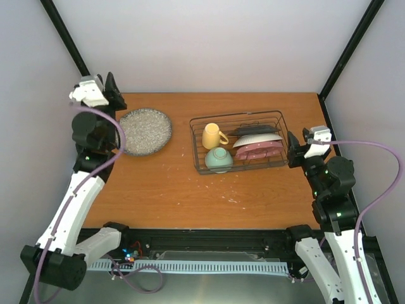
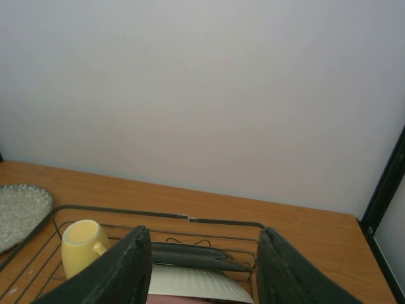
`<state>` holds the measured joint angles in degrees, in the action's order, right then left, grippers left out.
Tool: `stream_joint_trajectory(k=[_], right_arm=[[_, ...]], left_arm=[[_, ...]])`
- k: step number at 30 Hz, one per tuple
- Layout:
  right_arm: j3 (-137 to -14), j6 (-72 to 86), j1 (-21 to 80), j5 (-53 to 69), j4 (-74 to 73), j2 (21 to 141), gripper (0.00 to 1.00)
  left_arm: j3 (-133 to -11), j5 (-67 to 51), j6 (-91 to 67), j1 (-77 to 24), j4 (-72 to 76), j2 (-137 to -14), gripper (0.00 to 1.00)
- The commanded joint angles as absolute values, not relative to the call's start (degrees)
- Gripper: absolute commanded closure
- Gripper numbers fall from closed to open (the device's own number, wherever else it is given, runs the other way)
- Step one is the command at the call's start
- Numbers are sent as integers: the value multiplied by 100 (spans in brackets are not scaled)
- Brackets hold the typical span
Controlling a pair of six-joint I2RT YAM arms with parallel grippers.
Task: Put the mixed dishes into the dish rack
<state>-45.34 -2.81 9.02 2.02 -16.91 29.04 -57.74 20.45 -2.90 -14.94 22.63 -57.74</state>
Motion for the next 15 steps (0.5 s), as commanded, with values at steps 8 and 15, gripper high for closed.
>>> stream_joint_trajectory(k=[8, 15], right_arm=[[-5195, -84, 870, 804, -1852, 3378, 38], [-5228, -223, 872, 747, -2058, 3287, 38]], left_arm=[[-6504, -2608, -2838, 1429, -1739, -7974, 45], [-6518, -2593, -2554, 1879, -1990, -9045, 41]])
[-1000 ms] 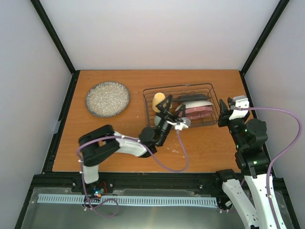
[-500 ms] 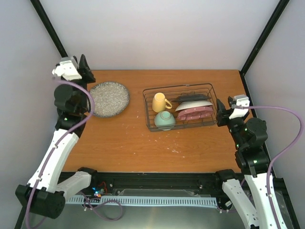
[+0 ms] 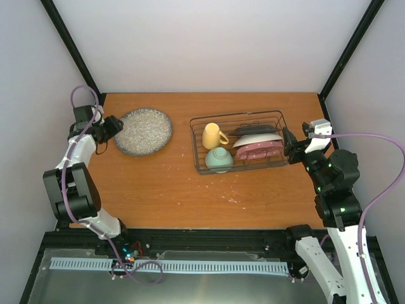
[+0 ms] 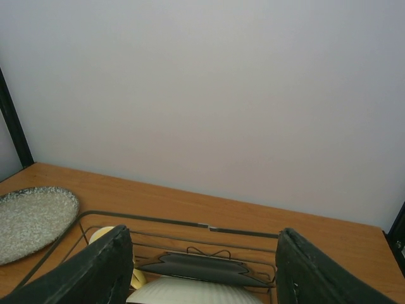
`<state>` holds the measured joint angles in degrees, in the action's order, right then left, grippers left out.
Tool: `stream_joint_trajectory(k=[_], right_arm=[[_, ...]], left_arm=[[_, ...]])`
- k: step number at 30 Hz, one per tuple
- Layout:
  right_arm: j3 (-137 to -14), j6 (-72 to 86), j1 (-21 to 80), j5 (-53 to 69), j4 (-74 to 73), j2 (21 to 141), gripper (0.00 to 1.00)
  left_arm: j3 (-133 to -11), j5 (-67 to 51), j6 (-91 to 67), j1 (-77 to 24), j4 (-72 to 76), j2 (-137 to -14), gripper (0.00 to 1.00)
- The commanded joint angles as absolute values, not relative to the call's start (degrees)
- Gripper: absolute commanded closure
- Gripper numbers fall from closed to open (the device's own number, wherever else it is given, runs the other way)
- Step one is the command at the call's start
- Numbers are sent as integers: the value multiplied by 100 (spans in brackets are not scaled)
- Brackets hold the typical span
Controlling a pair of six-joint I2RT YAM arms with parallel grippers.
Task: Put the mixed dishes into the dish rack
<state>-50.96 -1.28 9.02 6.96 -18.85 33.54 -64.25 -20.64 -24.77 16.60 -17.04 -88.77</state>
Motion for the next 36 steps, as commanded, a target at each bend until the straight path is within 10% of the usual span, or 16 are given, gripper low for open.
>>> stream_joint_trajectory(k=[1, 36], right_arm=[[-5225, -228, 870, 759, -2079, 3284, 38], [-5150, -168, 871, 1046, -2015, 3530, 38]], left_arm=[[-6546, -2602, -2501, 1965, -2037, -9164, 41], [-6747, -2839, -1892, 2400, -1985, -11200, 28]])
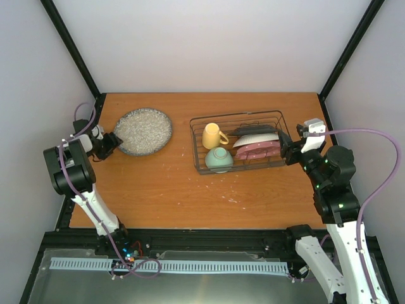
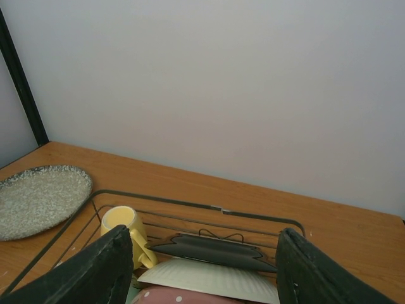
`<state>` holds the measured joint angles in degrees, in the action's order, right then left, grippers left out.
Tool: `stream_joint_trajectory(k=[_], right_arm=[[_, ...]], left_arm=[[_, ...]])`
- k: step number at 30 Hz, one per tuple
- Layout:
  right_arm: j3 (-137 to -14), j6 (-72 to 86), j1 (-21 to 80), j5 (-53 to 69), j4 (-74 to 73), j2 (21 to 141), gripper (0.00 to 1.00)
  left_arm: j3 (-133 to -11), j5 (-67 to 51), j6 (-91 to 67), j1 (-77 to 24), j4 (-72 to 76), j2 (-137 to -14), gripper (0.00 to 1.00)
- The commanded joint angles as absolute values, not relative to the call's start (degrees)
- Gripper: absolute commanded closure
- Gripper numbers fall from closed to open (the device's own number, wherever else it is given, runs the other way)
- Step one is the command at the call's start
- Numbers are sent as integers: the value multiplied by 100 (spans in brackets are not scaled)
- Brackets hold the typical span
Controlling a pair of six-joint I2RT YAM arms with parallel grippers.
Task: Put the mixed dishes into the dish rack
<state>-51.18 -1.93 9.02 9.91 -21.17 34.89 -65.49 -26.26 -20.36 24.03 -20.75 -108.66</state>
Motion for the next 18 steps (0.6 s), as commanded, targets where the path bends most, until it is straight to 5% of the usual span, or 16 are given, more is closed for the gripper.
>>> stream_joint_trajectory(k=[1, 10, 18], right_arm=[[-5143, -161, 870, 1051, -2009, 3527, 38], [-5155, -232, 870, 982, -2013, 3527, 38], [-5171, -238, 871, 997, -1938, 3594, 38]], left_arm=[[-6770, -2943, -1905, 2399, -1953, -11270, 28], [-6877, -3685, -2050, 2403, -1683, -11941, 45], [-6895, -4033, -2011, 2406, -1626, -12296, 91]])
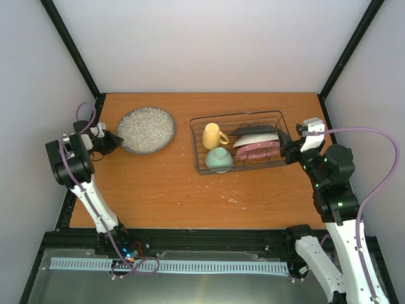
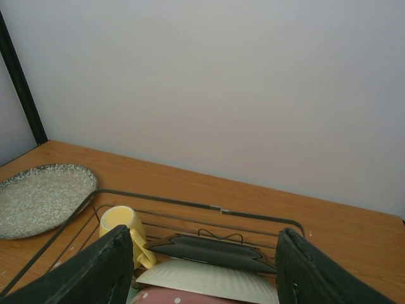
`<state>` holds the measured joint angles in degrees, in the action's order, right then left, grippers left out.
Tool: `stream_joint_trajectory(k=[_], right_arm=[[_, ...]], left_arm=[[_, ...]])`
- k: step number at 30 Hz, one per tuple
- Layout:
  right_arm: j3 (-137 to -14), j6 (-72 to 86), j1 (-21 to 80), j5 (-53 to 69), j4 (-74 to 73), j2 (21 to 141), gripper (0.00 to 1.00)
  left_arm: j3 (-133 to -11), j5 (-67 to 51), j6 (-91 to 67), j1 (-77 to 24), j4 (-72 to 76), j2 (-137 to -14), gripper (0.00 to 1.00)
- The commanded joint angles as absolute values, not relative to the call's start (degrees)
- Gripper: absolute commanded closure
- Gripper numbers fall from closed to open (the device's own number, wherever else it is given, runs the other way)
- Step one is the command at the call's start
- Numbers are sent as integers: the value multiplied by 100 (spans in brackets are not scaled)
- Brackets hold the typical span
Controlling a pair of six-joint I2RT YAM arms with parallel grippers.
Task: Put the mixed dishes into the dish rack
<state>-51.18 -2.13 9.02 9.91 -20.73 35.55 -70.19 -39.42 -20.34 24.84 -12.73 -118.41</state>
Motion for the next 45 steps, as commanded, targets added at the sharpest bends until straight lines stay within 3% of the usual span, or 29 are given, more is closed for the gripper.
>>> stream_joint_trajectory(k=[1, 12, 24, 38, 42, 45], right_arm=[[-5173, -237, 870, 1014, -1927, 3606, 39], [-5139, -188, 870, 1157, -1819, 3684, 40], [-5157, -84, 870, 1468, -1709, 3781, 42], [-5209, 117, 870, 2293, -1603, 4063, 43], [-5291, 308, 870, 2778, -1571, 4340, 33], [-5346, 562, 870, 3201, -1475, 4656, 31]], left_arm=[[-6899, -4063, -2002, 2400, -1633, -12315, 98], [-6574, -4303, -2110, 2403, -1374, -11642, 99], [-6615, -5798, -2277, 2407, -975, -10460, 99], [-6646, -7506, -2842, 2553, 242, -10435, 99], [-6461, -7920, -3223, 2595, 834, -10291, 99], [-6486, -8041, -3432, 2611, 1012, -10044, 99]])
